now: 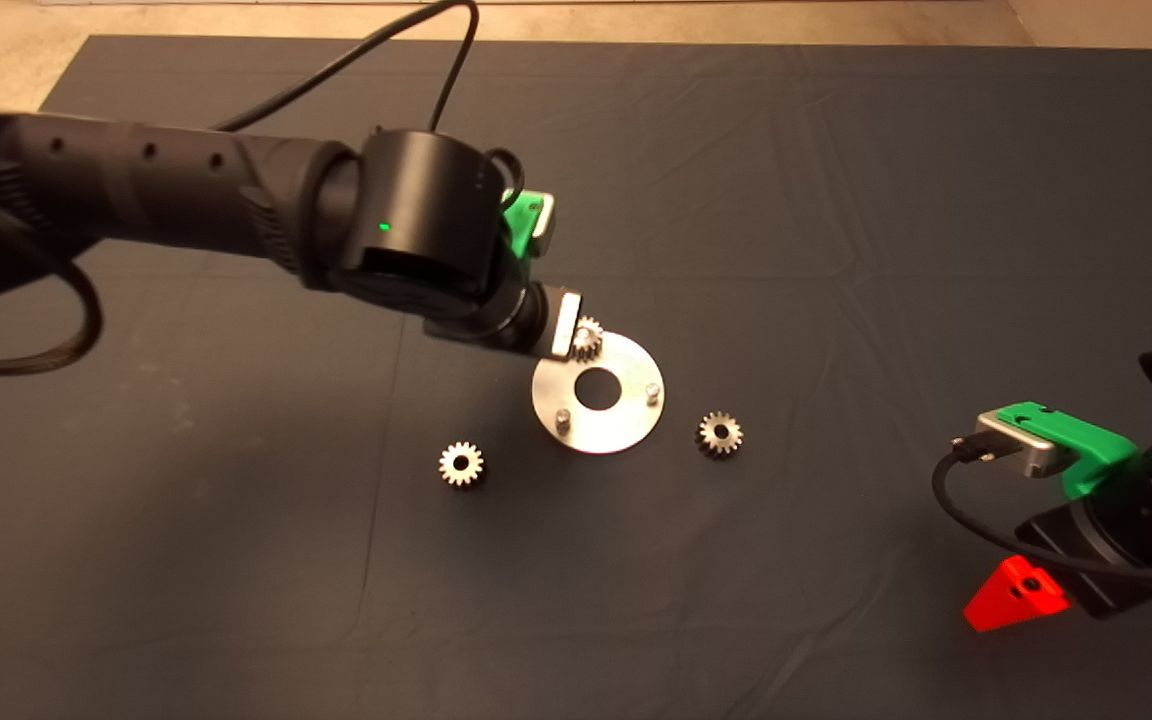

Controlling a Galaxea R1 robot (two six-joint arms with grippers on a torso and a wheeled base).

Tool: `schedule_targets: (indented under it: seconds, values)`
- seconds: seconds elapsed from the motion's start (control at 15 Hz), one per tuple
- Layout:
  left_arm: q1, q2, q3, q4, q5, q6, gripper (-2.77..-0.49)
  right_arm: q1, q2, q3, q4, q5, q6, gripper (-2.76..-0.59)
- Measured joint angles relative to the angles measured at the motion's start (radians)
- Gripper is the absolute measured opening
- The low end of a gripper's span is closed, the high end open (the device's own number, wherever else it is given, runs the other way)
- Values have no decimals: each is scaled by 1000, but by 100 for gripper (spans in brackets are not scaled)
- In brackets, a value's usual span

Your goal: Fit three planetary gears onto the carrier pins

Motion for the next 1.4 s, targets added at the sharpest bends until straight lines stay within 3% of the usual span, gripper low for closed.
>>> schedule_targets:
  seconds: [0.13, 0.27, 0.33, 0.6, 0.87, 1.07, 1.2, 1.4]
  values:
    - [-11, -58, 14, -37, 1, 0, -124, 0, 0, 0, 0, 0, -2, -63]
    - [-13, -100, 19, -93, 5, 0, -119, 0, 3, 0, 0, 1, -2, -63]
    - [-13, -107, 19, -120, 4, 0, -109, 0, 7, 0, 0, 1, -2, -63]
    - [-18, -121, 1, -215, 0, -11, -109, 0, 19, 0, 0, 0, -5, -63]
    - [-14, -138, -31, -248, 3, -35, -109, -2, 33, 0, 0, 3, -5, -63]
    - [19, -137, -68, -254, 2, -43, -108, -2, 32, 0, 0, 0, -5, -63]
    - [38, -138, -88, -256, 3, -47, -93, -2, 33, 0, 0, 2, -5, -63]
    - [49, -130, -101, -259, 2, -50, -79, -2, 33, 0, 0, 1, -5, -63]
